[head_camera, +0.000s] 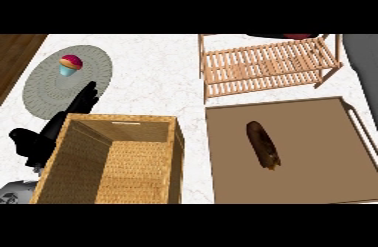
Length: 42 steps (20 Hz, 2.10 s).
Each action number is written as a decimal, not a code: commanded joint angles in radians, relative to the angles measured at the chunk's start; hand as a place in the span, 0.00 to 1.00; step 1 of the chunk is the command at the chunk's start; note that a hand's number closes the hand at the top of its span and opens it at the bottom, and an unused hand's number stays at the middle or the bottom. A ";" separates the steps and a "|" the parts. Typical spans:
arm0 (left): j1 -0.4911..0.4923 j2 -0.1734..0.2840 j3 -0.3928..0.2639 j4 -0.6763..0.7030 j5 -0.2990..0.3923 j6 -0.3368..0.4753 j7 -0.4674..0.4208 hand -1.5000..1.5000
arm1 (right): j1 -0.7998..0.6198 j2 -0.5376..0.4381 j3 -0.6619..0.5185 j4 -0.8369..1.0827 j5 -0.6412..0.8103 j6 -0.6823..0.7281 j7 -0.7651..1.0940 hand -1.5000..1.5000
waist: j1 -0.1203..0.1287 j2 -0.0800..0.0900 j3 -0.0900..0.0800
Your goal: Pick the pear from the tray and place it in the tiered shelf
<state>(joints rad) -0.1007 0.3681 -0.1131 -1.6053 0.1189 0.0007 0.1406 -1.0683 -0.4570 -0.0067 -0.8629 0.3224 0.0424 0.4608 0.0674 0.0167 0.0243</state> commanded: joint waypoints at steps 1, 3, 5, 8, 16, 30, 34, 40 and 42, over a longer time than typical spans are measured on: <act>0.050 -0.046 -0.073 0.102 -0.028 -0.012 0.005 0.50 | -0.047 0.108 -0.136 0.083 -0.148 -0.039 0.013 0.00 | -0.013 0.015 -0.023; 0.068 -0.051 -0.075 0.072 -0.039 0.004 0.018 0.50 | -0.042 0.115 -0.204 0.113 -0.198 -0.079 -0.051 0.00 | -0.011 0.012 -0.022; 0.084 -0.058 -0.084 0.097 -0.045 -0.010 -0.015 0.50 | -0.057 0.119 -0.240 0.138 -0.215 -0.113 -0.123 0.00 | -0.009 0.018 -0.023; 0.068 -0.053 -0.064 0.115 -0.049 -0.006 -0.004 0.50 | -0.097 0.109 -0.283 0.158 -0.230 -0.158 -0.176 0.00 | -0.025 0.011 -0.024; 0.121 -0.070 -0.063 0.065 -0.059 0.004 -0.009 0.50 | -0.093 -0.029 -0.415 0.177 -0.214 -0.400 -0.290 0.00 | -0.046 0.003 -0.024; 0.171 -0.067 0.002 0.083 -0.053 -0.011 -0.049 0.50 | 0.198 -0.339 -0.574 0.218 -0.326 -0.132 -0.387 0.00 | -0.095 -0.010 -0.022; 0.156 -0.067 -0.004 0.073 -0.065 -0.008 -0.007 0.50 | 0.259 -0.413 -0.596 0.224 -0.355 -0.008 -0.424 0.00 | -0.096 -0.012 -0.022; 0.166 -0.087 -0.015 0.082 -0.089 -0.009 -0.035 0.50 | 0.282 -0.469 -0.584 0.247 -0.352 0.080 -0.441 0.00 | -0.073 -0.010 -0.024; 0.158 -0.084 -0.019 0.091 -0.093 -0.027 -0.053 0.50 | 0.307 -0.479 -0.596 0.274 -0.351 0.076 -0.468 0.00 | -0.069 -0.007 -0.024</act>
